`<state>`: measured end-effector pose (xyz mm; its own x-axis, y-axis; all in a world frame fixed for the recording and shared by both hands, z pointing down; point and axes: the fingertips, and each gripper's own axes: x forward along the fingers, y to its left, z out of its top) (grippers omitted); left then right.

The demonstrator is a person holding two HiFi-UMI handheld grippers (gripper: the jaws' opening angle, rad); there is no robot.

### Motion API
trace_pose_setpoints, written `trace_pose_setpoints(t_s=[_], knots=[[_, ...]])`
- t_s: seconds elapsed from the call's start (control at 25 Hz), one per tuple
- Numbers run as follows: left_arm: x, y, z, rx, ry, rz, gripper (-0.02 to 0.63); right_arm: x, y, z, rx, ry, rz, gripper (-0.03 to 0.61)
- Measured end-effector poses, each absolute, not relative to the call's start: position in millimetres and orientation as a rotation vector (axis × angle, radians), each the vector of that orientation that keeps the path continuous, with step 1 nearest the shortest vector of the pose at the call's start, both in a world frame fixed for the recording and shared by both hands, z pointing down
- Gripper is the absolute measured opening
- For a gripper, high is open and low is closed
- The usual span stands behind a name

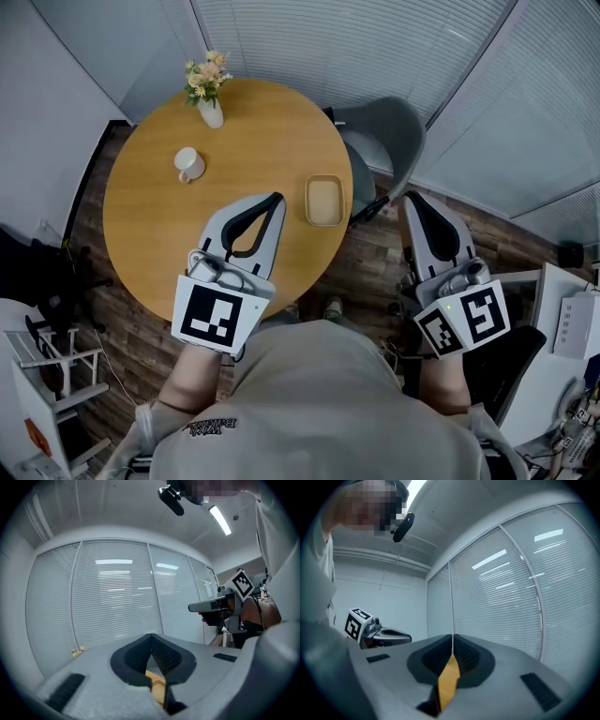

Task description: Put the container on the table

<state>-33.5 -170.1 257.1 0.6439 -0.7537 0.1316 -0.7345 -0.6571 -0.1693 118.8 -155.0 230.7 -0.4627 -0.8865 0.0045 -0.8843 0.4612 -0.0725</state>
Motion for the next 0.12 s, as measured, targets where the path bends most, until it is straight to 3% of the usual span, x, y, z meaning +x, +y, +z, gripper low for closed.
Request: trace_pose_setpoints(t_s=[0.12], knots=[[-33.9, -169.5, 257.1, -2.754, 1.258, -0.289, 0.021, 120.1, -155.1, 231.5, -1.602, 2.648, -0.115, 0.034]])
